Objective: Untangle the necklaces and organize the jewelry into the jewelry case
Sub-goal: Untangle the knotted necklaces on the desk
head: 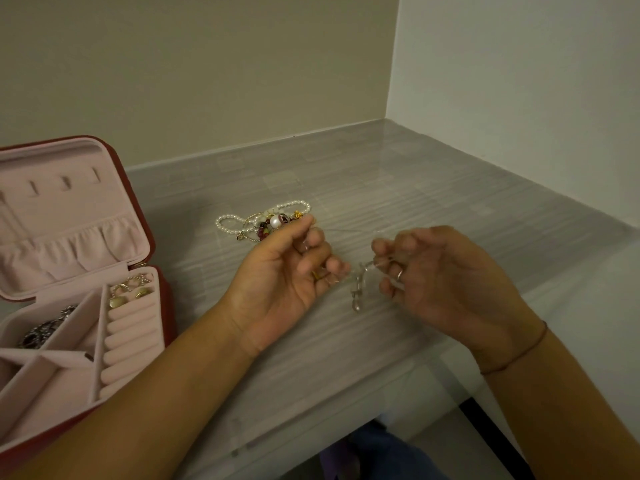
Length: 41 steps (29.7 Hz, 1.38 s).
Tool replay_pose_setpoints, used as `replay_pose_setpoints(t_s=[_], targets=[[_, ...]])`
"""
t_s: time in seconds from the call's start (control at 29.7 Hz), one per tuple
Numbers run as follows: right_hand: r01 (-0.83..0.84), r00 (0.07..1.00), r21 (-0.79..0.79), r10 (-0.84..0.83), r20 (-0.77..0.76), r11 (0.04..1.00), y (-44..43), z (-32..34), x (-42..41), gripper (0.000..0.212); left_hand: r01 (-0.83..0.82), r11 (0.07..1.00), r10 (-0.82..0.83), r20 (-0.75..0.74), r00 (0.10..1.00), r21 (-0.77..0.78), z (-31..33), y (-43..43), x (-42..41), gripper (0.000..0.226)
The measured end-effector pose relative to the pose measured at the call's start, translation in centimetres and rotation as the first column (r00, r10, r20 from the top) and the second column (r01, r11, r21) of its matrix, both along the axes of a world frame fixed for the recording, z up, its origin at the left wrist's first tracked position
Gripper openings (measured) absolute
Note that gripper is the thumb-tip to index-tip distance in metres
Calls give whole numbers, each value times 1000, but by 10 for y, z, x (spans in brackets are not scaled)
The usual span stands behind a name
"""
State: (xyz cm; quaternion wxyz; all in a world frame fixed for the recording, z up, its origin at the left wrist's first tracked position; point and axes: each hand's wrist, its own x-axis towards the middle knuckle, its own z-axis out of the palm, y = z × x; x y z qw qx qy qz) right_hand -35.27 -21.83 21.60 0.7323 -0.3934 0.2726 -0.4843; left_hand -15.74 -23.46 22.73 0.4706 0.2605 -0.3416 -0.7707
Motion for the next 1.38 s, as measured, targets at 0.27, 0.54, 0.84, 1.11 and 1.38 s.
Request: replay_pose_setpoints(t_s=[0.27, 0.54, 0.84, 1.11, 1.38], targets=[[35, 951, 162, -83, 298, 986, -3, 6, -2, 19, -11, 1000, 11, 9, 1000, 13, -2, 1, -3, 26], [9, 976, 138, -39, 215, 990, -6, 0, -5, 29, -59, 998, 63, -97, 993, 38, -2, -2, 2, 25], [46, 978, 119, -69, 198, 992, -9, -6, -12, 32, -66, 996, 73, -139, 988, 54, 1, -1, 2, 19], [113, 968, 109, -134, 210, 988, -8, -8, -9, 26, 90, 995, -96, -155, 983, -45, -8, -6, 7, 22], [103, 935, 270, -186, 302, 957, -1, -1, 7, 23, 199, 977, -207, -135, 969, -72, -7, -3, 7, 57]])
